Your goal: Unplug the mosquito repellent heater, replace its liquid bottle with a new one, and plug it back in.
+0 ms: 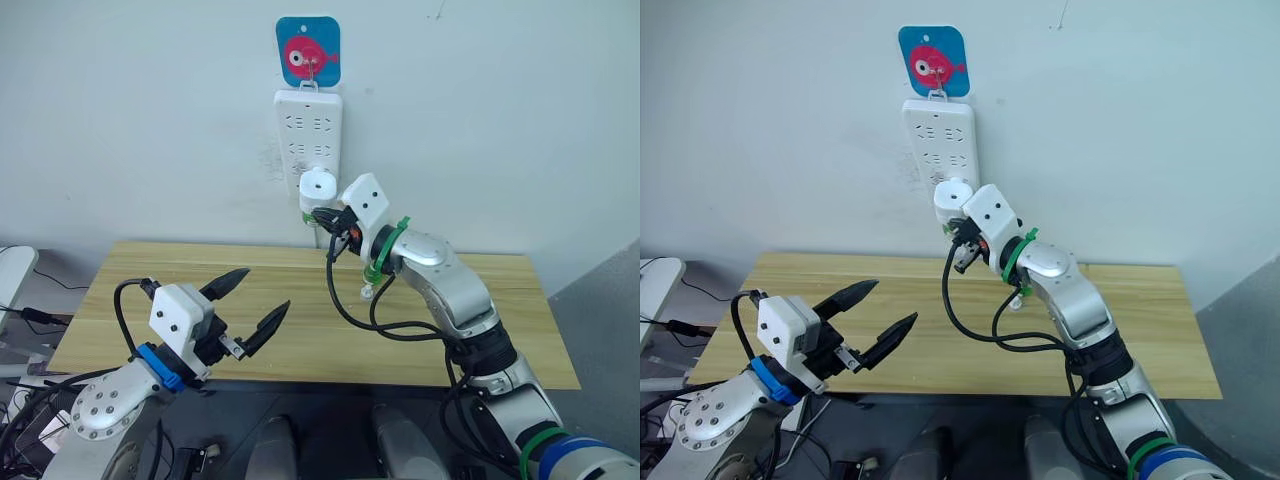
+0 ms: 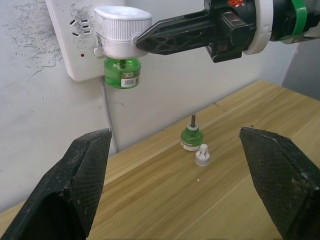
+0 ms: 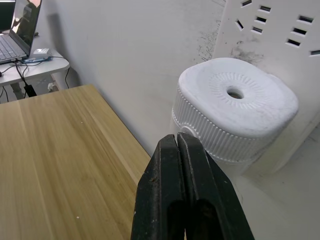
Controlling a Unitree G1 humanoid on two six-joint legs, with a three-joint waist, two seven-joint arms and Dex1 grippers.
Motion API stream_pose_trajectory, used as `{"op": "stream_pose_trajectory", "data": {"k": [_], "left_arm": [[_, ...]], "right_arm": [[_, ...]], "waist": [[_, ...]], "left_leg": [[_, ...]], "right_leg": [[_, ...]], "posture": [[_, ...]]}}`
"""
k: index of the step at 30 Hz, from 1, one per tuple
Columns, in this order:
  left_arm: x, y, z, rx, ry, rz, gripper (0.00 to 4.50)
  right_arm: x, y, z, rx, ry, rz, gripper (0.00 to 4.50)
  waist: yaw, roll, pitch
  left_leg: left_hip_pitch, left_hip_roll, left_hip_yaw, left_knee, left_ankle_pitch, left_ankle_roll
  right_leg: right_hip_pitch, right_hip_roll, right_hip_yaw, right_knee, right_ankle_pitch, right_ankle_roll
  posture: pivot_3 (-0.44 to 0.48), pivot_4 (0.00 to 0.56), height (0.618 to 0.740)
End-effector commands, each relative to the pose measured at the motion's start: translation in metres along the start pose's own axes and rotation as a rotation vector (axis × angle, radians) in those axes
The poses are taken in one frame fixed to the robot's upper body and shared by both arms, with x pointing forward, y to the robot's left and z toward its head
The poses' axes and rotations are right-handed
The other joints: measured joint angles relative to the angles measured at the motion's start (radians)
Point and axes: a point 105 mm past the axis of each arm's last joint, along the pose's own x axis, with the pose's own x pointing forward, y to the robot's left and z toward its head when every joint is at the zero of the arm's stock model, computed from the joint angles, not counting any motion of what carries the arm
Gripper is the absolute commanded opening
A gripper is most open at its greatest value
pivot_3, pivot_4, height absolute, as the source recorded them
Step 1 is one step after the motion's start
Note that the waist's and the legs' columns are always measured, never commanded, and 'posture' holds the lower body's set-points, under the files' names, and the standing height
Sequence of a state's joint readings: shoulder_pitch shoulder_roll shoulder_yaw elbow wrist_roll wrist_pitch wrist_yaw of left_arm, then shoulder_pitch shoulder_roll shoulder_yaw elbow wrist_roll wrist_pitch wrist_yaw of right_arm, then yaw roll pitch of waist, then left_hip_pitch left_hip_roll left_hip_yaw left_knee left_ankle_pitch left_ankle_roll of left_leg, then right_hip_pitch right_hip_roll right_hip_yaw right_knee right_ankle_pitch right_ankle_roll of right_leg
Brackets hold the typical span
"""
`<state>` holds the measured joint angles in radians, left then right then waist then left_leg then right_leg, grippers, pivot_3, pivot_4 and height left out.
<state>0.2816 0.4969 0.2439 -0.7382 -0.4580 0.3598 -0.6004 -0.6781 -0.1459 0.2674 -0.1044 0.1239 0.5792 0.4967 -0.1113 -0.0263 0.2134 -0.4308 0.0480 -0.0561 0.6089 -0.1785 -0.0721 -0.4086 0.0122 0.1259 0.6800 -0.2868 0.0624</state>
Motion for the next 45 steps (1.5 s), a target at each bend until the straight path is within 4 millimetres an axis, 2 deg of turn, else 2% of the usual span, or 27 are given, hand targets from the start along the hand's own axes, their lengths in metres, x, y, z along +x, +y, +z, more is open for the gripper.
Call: {"op": "stream_pose_trajectory", "data": {"k": [1,8,14,16,21,24,27,30,31,32,34,36,40,41,45], "left_arm": [[0.0,-0.002,0.006,0.033,-0.026,-0.014,4.32],[0.002,-0.001,0.005,0.04,-0.027,-0.025,4.32],[0.003,0.0,0.005,0.039,-0.027,-0.023,4.32],[0.003,-0.001,0.004,0.035,-0.026,-0.024,4.32],[0.003,0.002,0.0,0.025,-0.017,-0.027,4.32],[0.001,0.017,-0.007,0.054,0.012,0.001,4.32],[-0.002,0.039,-0.02,0.093,0.091,0.048,4.32],[-0.009,0.046,-0.027,0.091,0.149,-0.044,4.5],[-0.013,0.058,-0.03,0.094,0.19,-0.064,4.5],[-0.016,0.071,-0.03,0.092,0.22,-0.068,4.5],[-0.022,0.086,-0.028,0.158,0.274,-0.114,4.5],[-0.025,0.088,-0.029,0.232,0.312,-0.174,4.5],[-0.03,0.096,-0.033,0.233,0.371,-0.175,4.5],[-0.032,0.099,-0.037,0.246,0.398,-0.161,4.5],[-0.035,0.106,-0.052,0.296,0.483,-0.117,4.5]], "right_arm": [[-0.004,-0.001,0.013,0.002,-0.049,-0.004,0.05],[0.0,-0.009,0.013,-0.006,-0.043,-0.058,0.05],[0.0,-0.03,0.015,-0.01,-0.049,-0.18,0.05],[-0.001,-0.033,0.014,-0.01,-0.049,-0.187,0.05],[-0.01,-0.001,0.021,0.02,-0.079,0.042,0.05],[-0.027,0.014,0.02,-0.005,-0.075,0.166,0.05],[-0.045,0.011,0.01,-0.083,-0.009,0.206,0.05],[-0.066,-0.004,-0.004,-0.21,0.078,0.195,0.64],[-0.079,-0.012,-0.014,-0.26,0.122,0.191,0.93],[-0.094,-0.021,-0.026,-0.322,0.179,0.192,1.32],[-0.118,-0.033,-0.045,-0.383,0.285,0.216,2.06],[-0.131,-0.04,-0.051,-0.381,0.328,0.223,2.77],[-0.157,-0.048,-0.063,-0.408,0.418,0.269,4.33],[-0.162,-0.05,-0.065,-0.41,0.432,0.274,4.48],[-0.165,-0.054,-0.066,-0.39,0.422,0.26,4.48]], "waist": [[0.0,0.0,0.0],[0.0,0.0,0.0],[-0.001,0.0,0.0],[0.0,0.0,0.0],[0.0,0.0,0.0],[0.0,0.0,0.0],[0.0,0.0,0.0],[0.0,-0.001,-0.001],[0.0,-0.001,-0.001],[0.003,-0.001,-0.001],[0.009,-0.003,-0.002],[0.008,-0.003,-0.003],[-0.004,-0.005,-0.007],[-0.004,-0.006,-0.008],[-0.004,-0.009,-0.016]], "left_leg": [[0.0,0.0,0.0,0.0,0.0,0.0],[0.0,0.0,0.0,0.0,0.0,0.0],[0.0,0.0,0.0,0.001,0.0,0.0],[0.0,0.0,0.0,0.002,0.001,0.0],[0.0,0.0,0.002,0.003,0.003,0.0],[0.0,0.0,0.002,0.002,0.003,0.0],[-0.001,0.0,0.001,-0.001,0.002,0.0],[-0.002,0.0,0.0,-0.002,0.001,-0.001],[-0.002,0.0,0.0,-0.002,0.001,-0.001],[-0.002,0.0,0.0,-0.002,0.001,-0.002],[-0.002,0.0,0.0,-0.002,0.001,-0.002],[-0.002,0.0,0.001,-0.001,0.001,-0.002],[-0.001,0.0,0.006,-0.001,0.001,-0.002],[-0.001,0.0,0.005,-0.001,0.001,-0.002],[-0.001,0.0,0.005,-0.001,0.001,-0.002]], "right_leg": [[0.0,0.0,0.0,0.0,0.0,0.0],[0.0,0.0,0.0,0.0,0.0,0.0],[0.0,0.0,0.0,0.0,0.0,-0.001],[0.0,0.0,0.001,0.0,-0.002,-0.005],[0.001,-0.001,0.001,0.0,-0.001,-0.006],[0.001,0.0,0.001,0.0,-0.002,-0.006],[-0.001,0.0,-0.001,0.0,0.0,-0.001],[-0.002,0.0,-0.002,0.0,-0.001,0.0],[-0.002,0.0,-0.002,0.0,-0.001,0.0],[-0.002,0.0,-0.002,0.0,-0.001,0.0],[-0.002,-0.001,-0.003,0.0,-0.002,-0.001],[-0.002,-0.001,-0.003,-0.001,-0.003,-0.003],[-0.002,-0.003,-0.001,0.0,-0.001,0.0],[-0.002,-0.003,-0.001,0.0,-0.001,0.0],[-0.002,-0.003,-0.002,0.0,-0.001,0.001]], "posture": [[-0.059,0.206,0.74],[-0.056,0.206,0.74],[-0.058,0.206,0.74],[-0.062,0.206,0.74],[-0.07,0.198,0.74],[-0.074,0.19,0.74],[-0.074,0.178,0.74],[-0.07,0.159,0.74],[-0.066,0.15,0.74],[-0.06,0.142,0.74],[-0.055,0.13,0.74],[-0.049,0.117,0.74],[-0.043,0.091,0.74],[-0.042,0.086,0.74],[-0.042,0.075,0.74]]}}
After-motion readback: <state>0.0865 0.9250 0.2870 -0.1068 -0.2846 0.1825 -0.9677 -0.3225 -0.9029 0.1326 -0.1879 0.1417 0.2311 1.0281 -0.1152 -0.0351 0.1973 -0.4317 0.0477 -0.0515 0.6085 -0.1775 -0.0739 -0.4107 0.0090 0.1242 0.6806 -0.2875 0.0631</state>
